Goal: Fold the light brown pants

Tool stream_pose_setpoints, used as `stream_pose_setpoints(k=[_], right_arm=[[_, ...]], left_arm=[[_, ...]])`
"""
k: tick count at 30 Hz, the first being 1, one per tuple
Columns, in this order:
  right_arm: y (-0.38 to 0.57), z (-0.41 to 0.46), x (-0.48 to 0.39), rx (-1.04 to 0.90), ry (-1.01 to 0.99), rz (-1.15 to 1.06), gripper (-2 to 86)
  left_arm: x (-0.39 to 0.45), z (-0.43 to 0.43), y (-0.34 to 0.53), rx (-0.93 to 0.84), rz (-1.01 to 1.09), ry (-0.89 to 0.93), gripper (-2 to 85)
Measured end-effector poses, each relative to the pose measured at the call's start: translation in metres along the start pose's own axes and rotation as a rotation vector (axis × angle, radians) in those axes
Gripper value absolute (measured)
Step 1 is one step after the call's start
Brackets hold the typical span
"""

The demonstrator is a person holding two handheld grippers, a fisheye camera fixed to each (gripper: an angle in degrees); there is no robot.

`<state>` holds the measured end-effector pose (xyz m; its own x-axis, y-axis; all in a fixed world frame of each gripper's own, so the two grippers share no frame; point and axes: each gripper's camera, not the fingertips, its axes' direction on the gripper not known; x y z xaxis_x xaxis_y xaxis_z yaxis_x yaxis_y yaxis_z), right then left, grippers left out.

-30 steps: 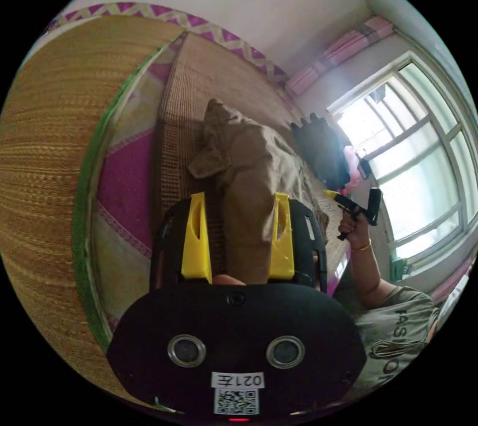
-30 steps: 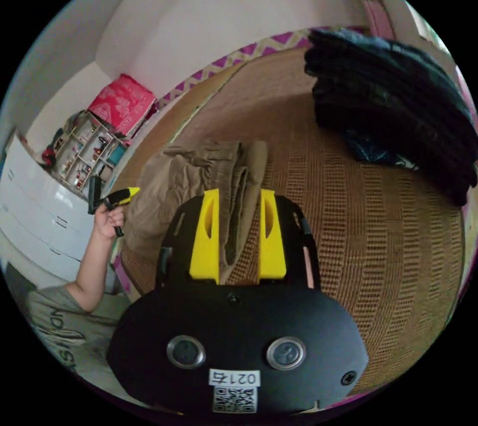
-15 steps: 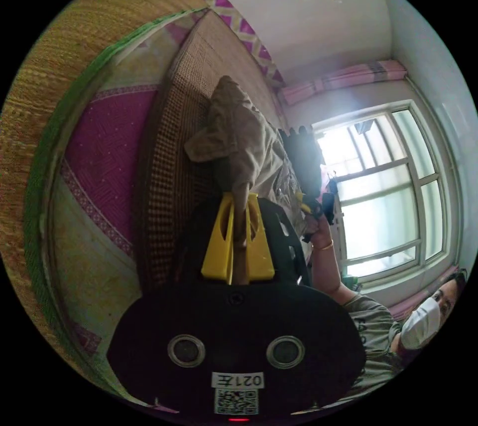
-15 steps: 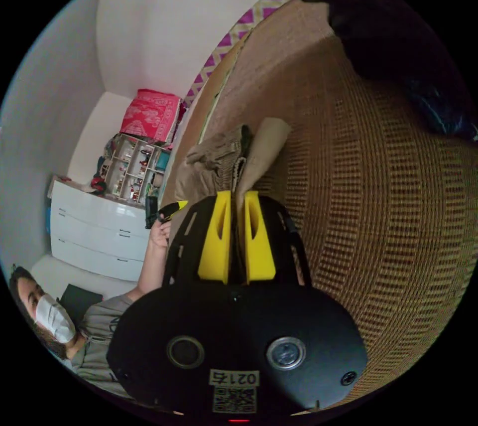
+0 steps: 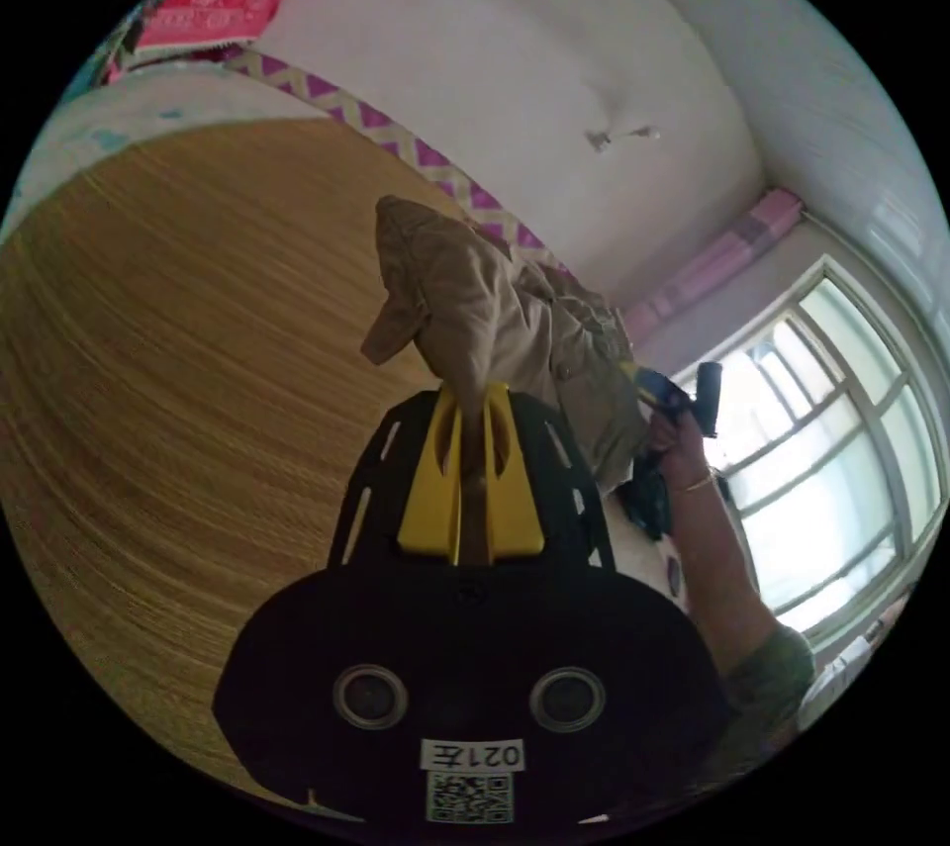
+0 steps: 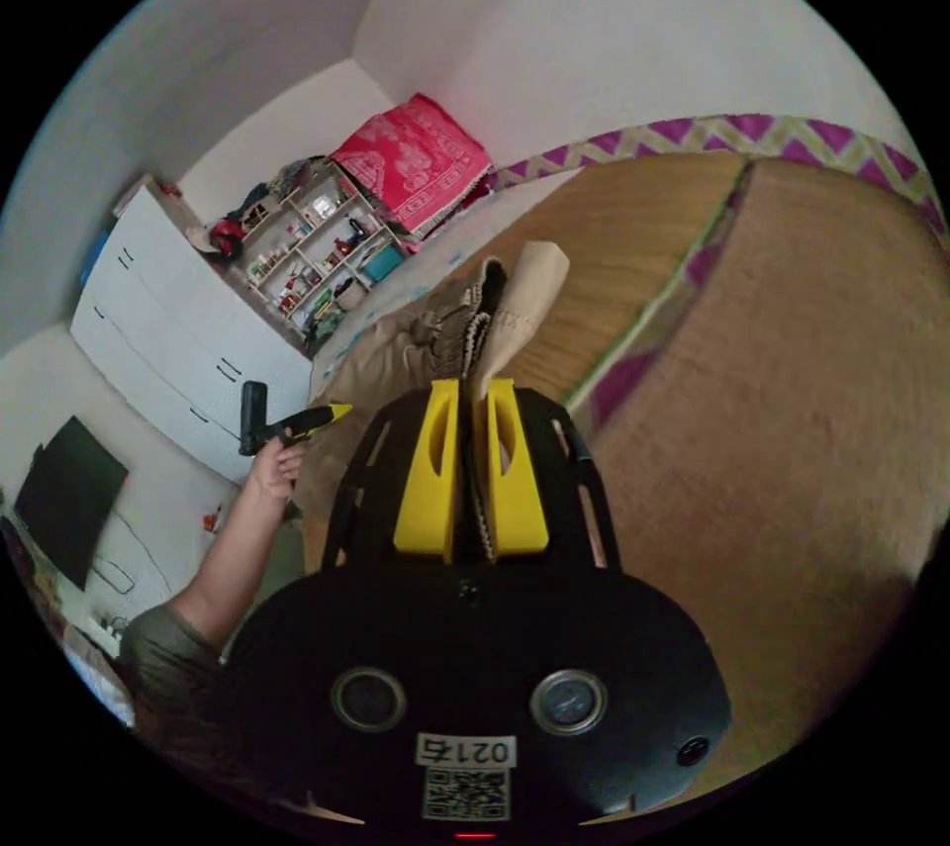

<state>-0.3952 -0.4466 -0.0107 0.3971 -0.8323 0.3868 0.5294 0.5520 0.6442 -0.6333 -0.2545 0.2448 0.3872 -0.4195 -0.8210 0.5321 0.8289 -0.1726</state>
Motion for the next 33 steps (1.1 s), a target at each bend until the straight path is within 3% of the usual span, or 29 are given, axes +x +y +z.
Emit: stream_pose_setpoints(k=[4, 7, 12, 16, 22, 28, 33], right_arm=[[-0.02, 0.063, -0.03, 0.008, 0.221, -0.014, 10.3], [0.015, 0.075, -0.027, -0.072, 0.197, -0.031, 12.4], [0.115, 0.028, -0.047, -0.158, 0.283, -0.151, 13.7], [0.23, -0.04, -0.083, -0.201, 0.528, -0.246, 16.0], [0.399, -0.152, -0.069, -0.143, 0.756, 0.063, 19.3], [0.495, -0.236, -0.02, -0.084, 0.825, 0.413, 24.0], [0.507, -0.261, -0.017, -0.053, 0.859, 0.498, 26.8]], left_arm=[[-0.013, -0.009, 0.008, 0.112, 0.034, -0.421, 5.6], [-0.006, -0.015, 0.05, 0.192, 0.107, -0.495, 4.3], [0.052, 0.001, 0.132, 0.145, 0.281, -0.442, 6.2], [0.128, 0.04, 0.219, 0.072, 0.389, -0.373, 10.8], [0.224, 0.13, 0.329, -0.144, 0.368, -0.22, 23.0], [0.293, 0.214, 0.407, -0.222, 0.408, -0.295, 27.6], [0.299, 0.274, 0.435, -0.363, 0.354, -0.44, 30.3]])
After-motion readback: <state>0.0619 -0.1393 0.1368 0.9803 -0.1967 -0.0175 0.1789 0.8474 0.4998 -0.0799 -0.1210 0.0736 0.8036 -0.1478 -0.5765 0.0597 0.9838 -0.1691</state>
